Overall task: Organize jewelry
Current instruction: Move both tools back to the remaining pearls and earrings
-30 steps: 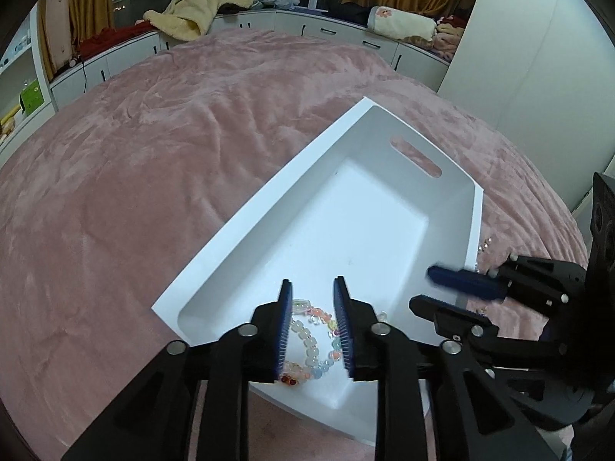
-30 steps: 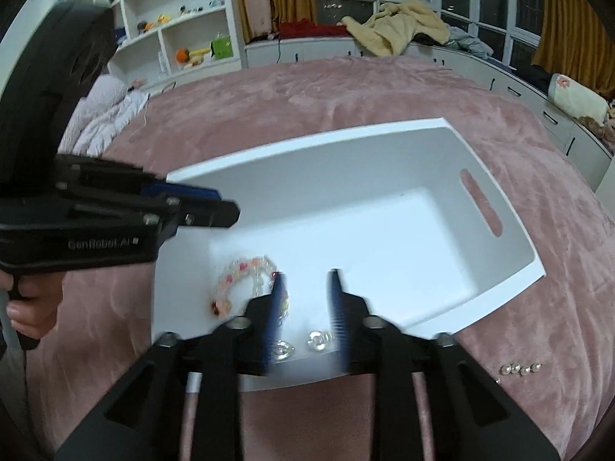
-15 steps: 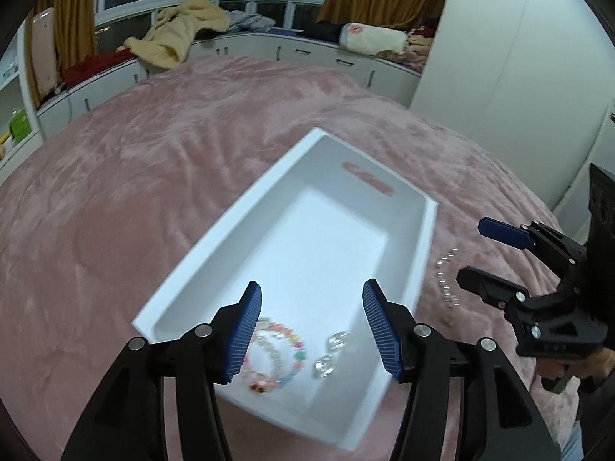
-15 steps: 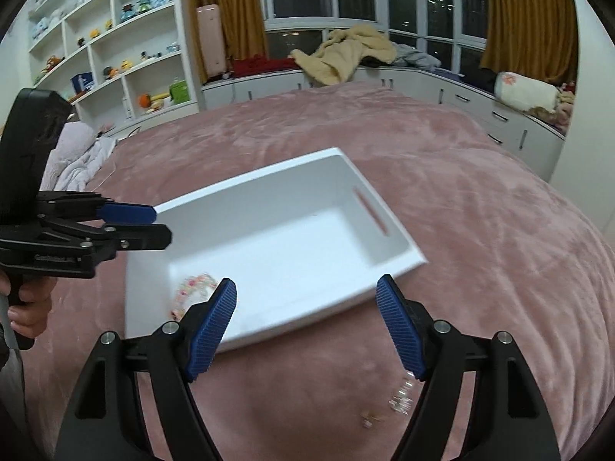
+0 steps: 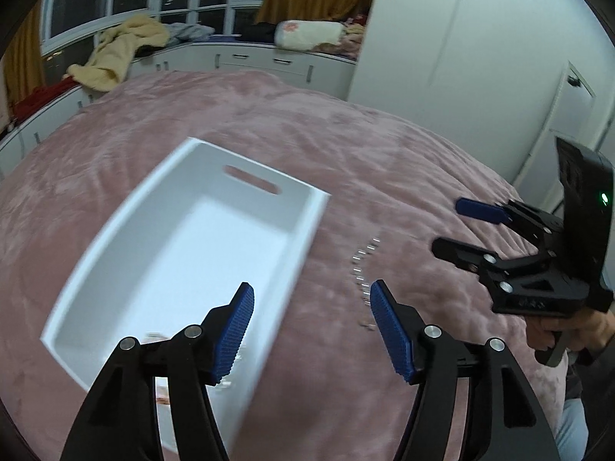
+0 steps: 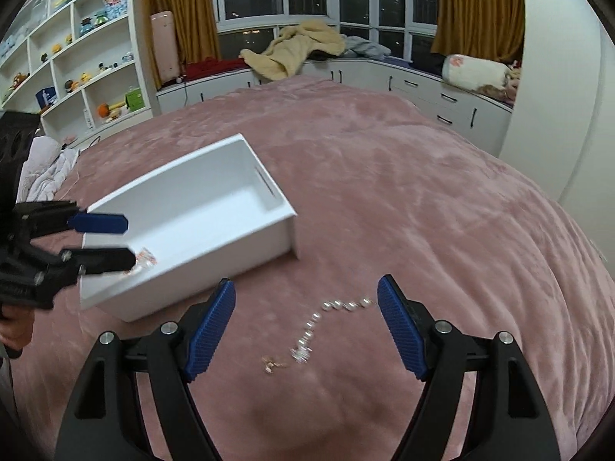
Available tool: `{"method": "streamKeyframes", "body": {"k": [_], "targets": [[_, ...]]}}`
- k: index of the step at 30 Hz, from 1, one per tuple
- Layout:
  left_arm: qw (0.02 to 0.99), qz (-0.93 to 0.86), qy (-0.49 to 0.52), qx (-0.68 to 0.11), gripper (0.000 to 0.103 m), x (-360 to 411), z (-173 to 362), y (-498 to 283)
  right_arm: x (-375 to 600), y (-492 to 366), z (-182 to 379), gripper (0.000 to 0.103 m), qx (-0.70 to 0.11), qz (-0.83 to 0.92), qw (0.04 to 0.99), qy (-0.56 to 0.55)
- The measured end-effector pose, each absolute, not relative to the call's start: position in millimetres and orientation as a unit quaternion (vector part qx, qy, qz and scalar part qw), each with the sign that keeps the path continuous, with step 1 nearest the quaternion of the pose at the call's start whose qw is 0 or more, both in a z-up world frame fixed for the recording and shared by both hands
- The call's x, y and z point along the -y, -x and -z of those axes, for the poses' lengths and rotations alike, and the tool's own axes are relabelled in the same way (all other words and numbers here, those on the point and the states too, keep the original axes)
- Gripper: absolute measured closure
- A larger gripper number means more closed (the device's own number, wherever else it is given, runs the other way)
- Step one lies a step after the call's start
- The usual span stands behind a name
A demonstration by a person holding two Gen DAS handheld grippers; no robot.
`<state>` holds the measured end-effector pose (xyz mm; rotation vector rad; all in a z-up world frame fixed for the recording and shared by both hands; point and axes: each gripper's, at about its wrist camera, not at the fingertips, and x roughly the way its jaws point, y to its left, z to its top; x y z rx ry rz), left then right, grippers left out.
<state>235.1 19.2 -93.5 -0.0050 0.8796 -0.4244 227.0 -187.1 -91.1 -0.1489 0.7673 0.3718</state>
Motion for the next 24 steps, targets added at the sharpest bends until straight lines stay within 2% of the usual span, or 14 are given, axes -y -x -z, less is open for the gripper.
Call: {"method": "streamKeyframes", "body": {"k": [7, 14, 17, 18, 21, 24], "targets": [[0.866, 0.244, -0.014, -0.436, 0.037, 37, 125, -224, 204, -231, 122, 0.033, -0.394, -0.177, 0.900, 0.052], [0.850, 0.246, -0.042, -0.464, 0.038, 77, 190, -225, 209, -244, 154, 0.037, -0.423, -0.181, 0.887, 0.049], [0.851, 0.225, -0.040, -0.474, 0.043, 85, 213, -237, 210, -252, 165, 0.046, -0.424, -0.188, 0.884, 0.053], [0.849, 0.220, -0.031, -0.479, 0.048, 85, 219, -242, 209, -255, 168, 0.046, -0.426, -0.187, 0.883, 0.056], [0.848, 0.209, -0.029, -0.486, 0.053, 90, 236, -253, 206, -267, 178, 0.049, -0.433, -0.192, 0.879, 0.051], [0.846, 0.210, -0.018, -0.491, 0.053, 93, 246, -263, 207, -290, 195, 0.050, -0.451, -0.188, 0.872, 0.032]]}}
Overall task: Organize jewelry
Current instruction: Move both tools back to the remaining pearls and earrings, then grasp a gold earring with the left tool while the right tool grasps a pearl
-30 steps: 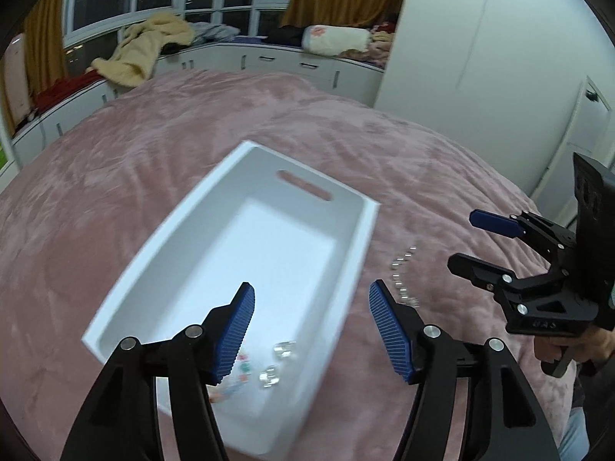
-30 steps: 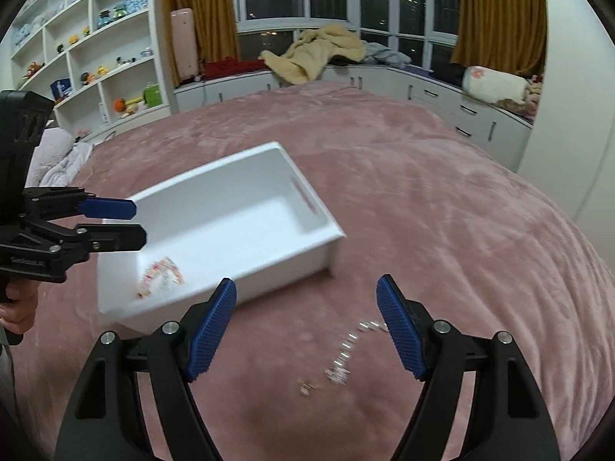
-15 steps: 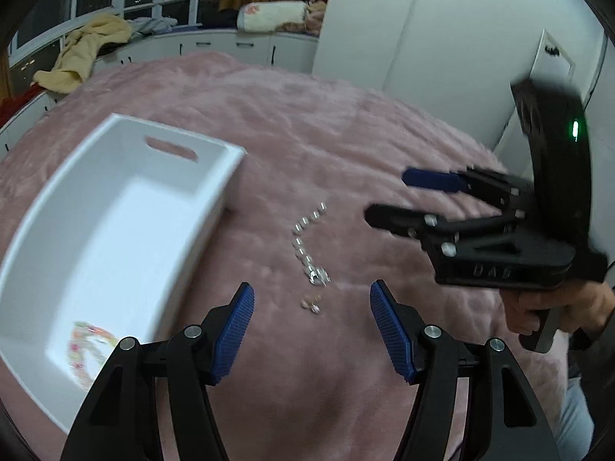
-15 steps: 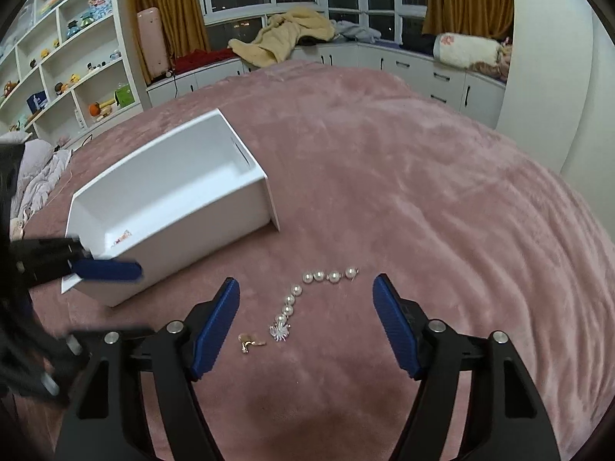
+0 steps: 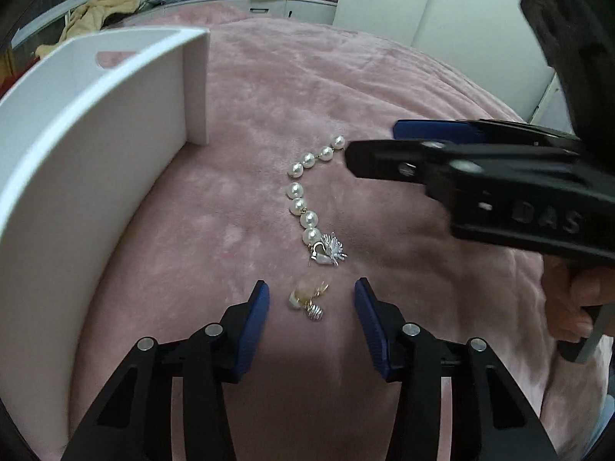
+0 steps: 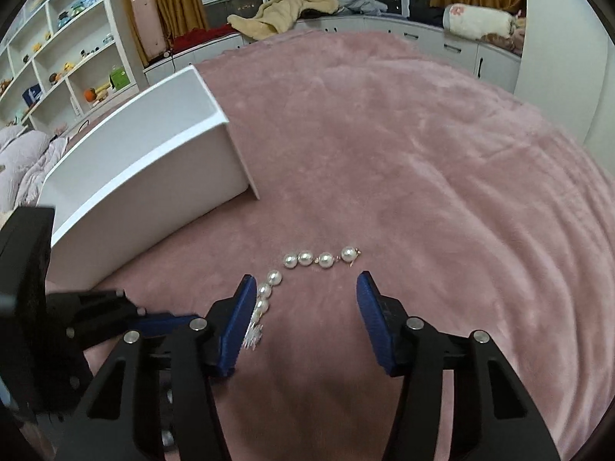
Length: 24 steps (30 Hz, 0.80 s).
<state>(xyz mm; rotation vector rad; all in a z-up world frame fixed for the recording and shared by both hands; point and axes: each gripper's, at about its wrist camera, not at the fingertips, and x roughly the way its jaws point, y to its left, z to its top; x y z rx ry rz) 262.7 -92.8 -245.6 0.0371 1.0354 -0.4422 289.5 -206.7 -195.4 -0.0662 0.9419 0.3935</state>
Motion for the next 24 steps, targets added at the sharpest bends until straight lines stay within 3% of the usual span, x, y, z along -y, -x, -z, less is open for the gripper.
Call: {"method": "streamKeyframes", "body": {"k": [4, 7, 9, 24], "targets": [[0.845, 0.202, -0.010, -0.495, 0.060, 92, 253, -271, 205, -316, 219, 0.063, -0.474, -0.174, 0.863, 0.015], [0.844, 0.198, -0.002, -0.499, 0.078, 87, 251, -273, 199, -323, 233, 0.077, -0.487, -0.162, 0.858, 0.027], [0.842, 0.197, -0.002, -0.502, 0.086, 85, 249, -271, 201, -323, 234, 0.100, -0.483, -0.165, 0.860, 0.013], [0.849, 0.210, -0.013, -0.484, 0.088, 75, 229, -249, 242, -285, 178, 0.102, -0.410, -0.190, 0.891, -0.042]]}}
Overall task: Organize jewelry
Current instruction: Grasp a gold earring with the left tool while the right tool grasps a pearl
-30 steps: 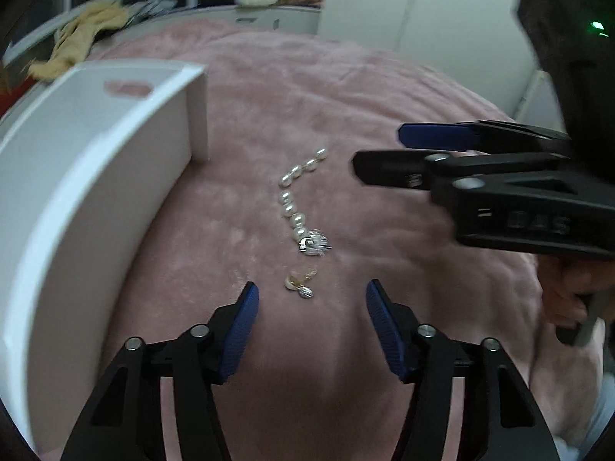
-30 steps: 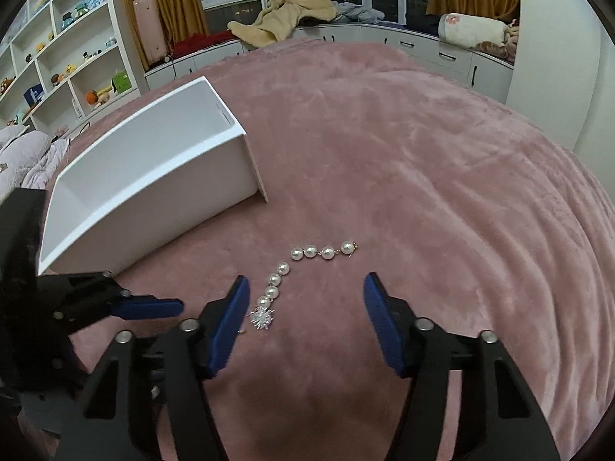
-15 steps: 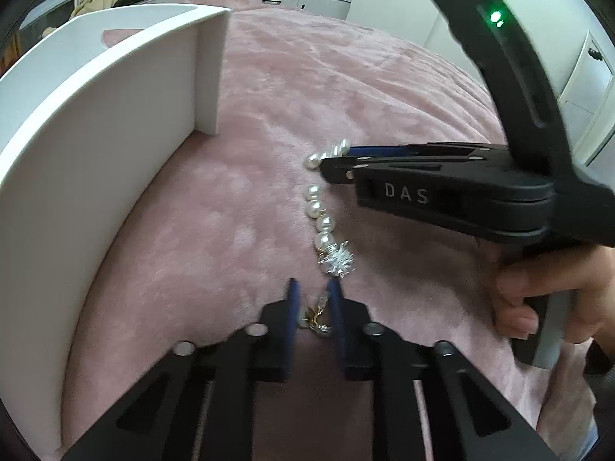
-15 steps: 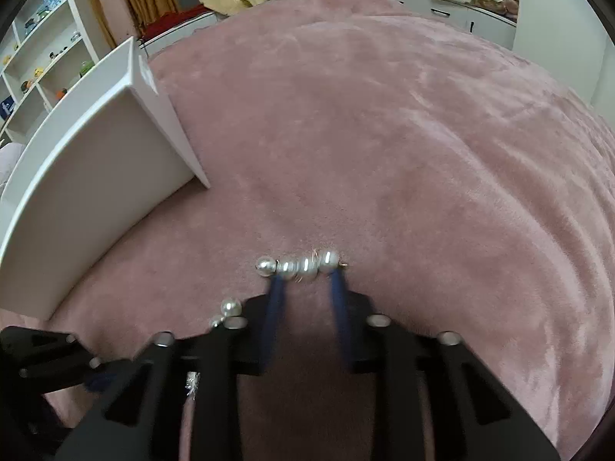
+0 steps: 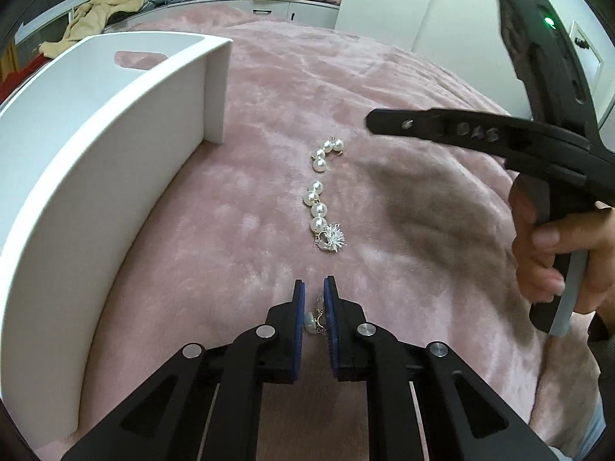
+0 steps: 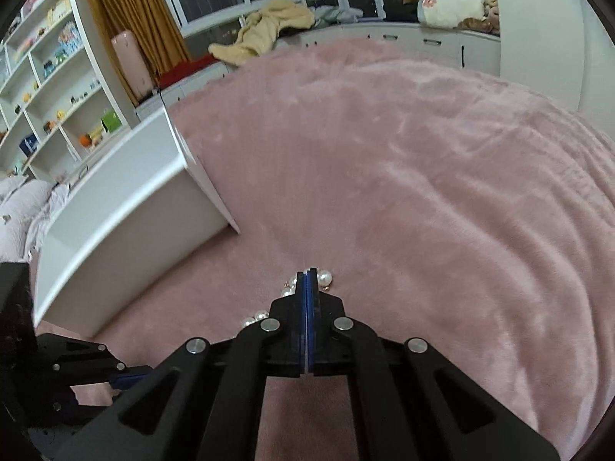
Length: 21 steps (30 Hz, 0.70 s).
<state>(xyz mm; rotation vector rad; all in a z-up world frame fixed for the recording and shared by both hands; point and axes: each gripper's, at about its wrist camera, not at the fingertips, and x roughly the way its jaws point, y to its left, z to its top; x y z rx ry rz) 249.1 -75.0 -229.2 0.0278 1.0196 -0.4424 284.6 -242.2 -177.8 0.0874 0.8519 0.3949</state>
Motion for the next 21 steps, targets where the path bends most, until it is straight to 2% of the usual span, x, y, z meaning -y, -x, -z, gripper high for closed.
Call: {"method": "streamKeyframes", "body": {"k": [6, 7, 8, 9, 10, 11, 15, 19, 21], "targets": [[0.856, 0.213, -0.011, -0.471, 0.088, 67, 211, -236, 245, -295, 182, 0.102, -0.429, -0.181, 0.883, -0.052], [0.857, 0.213, -0.013, -0.469, 0.088, 66, 208, -234, 244, -298, 187, 0.098, -0.442, -0.177, 0.877, -0.060], [0.858, 0.213, -0.012, -0.467, 0.088, 64, 205, -232, 242, -303, 194, 0.092, -0.460, -0.170, 0.869, -0.068], [0.859, 0.213, -0.013, -0.466, 0.088, 62, 201, -230, 240, -307, 200, 0.080, -0.469, -0.165, 0.865, -0.069], [0.860, 0.212, -0.012, -0.465, 0.088, 60, 199, -228, 237, -310, 204, 0.052, -0.468, -0.165, 0.865, -0.073], [0.860, 0.214, -0.010, -0.464, 0.088, 58, 195, -225, 234, -312, 209, 0.046, -0.467, -0.167, 0.865, -0.073], [0.859, 0.213, -0.010, -0.465, 0.088, 53, 190, -220, 220, -328, 229, 0.053, -0.480, -0.135, 0.864, -0.061], [0.858, 0.207, -0.011, -0.471, 0.088, 51, 190, -217, 209, -333, 235, 0.084, -0.481, -0.120, 0.866, -0.063], [0.858, 0.206, -0.013, -0.471, 0.088, 50, 189, -216, 209, -331, 232, 0.087, -0.477, -0.131, 0.866, -0.073]]}}
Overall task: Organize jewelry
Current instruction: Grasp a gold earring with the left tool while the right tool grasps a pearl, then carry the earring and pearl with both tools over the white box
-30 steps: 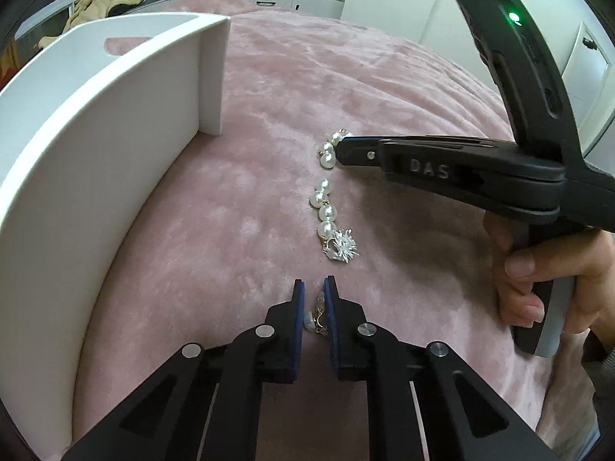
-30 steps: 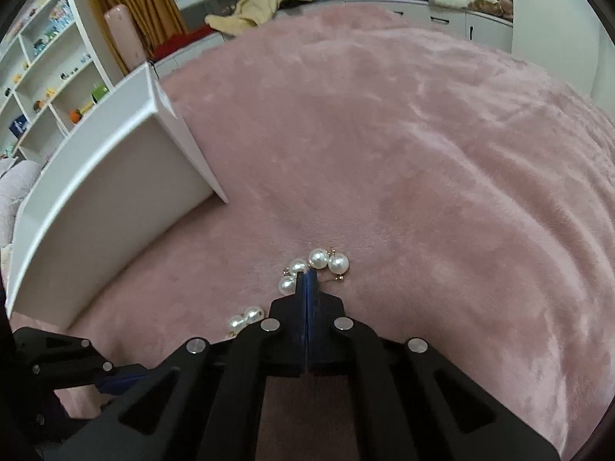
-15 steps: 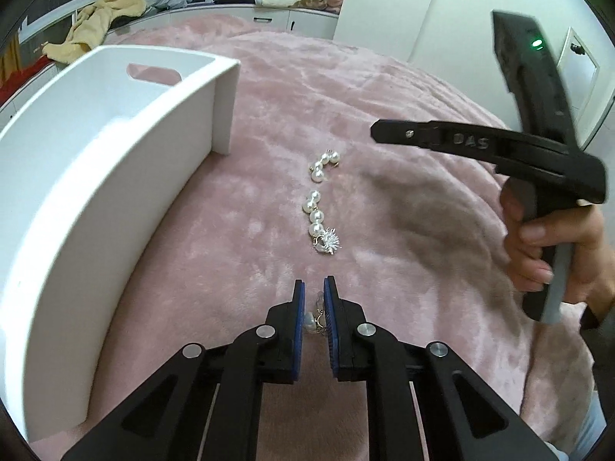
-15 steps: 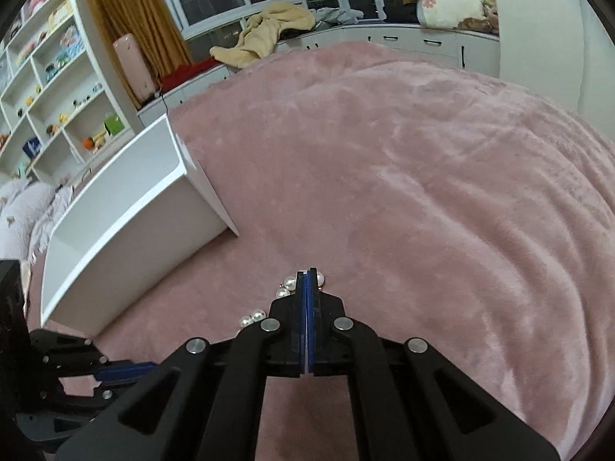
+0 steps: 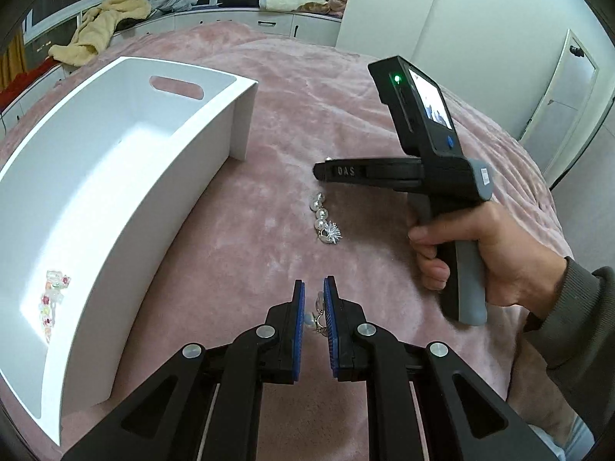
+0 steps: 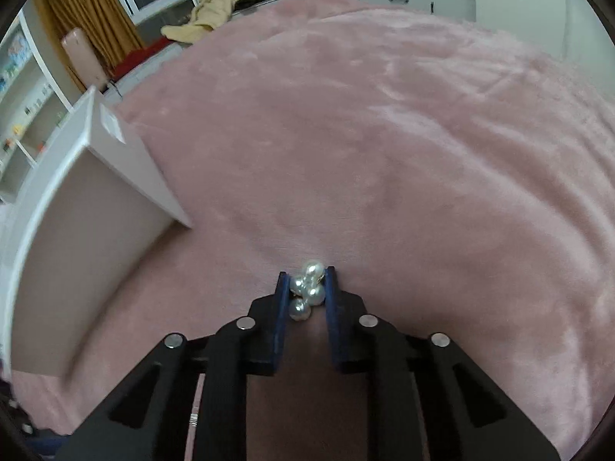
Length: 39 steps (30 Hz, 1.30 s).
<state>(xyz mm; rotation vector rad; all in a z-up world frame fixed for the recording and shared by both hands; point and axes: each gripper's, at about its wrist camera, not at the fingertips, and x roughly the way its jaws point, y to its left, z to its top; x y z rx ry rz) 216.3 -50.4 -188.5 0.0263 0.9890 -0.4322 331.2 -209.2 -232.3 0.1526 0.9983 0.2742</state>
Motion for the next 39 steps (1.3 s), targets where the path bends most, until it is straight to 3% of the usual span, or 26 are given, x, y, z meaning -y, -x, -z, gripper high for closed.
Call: {"method": "streamKeyframes", "body": {"k": [1, 19, 39], "targets": [[0.858, 0.205, -0.012, -0.471, 0.088, 50, 188, -216, 210, -329, 229, 0.091, -0.474, -0.137, 0.867, -0.077], [0.876, 0.215, 0.021, -0.432, 0.088, 26, 139, -209, 265, -264, 115, 0.091, -0.386, -0.183, 0.895, -0.128], [0.876, 0.238, 0.097, -0.408, 0.088, -56, 49, -223, 220, -234, 29, 0.091, -0.356, -0.240, 0.895, -0.119]]}}
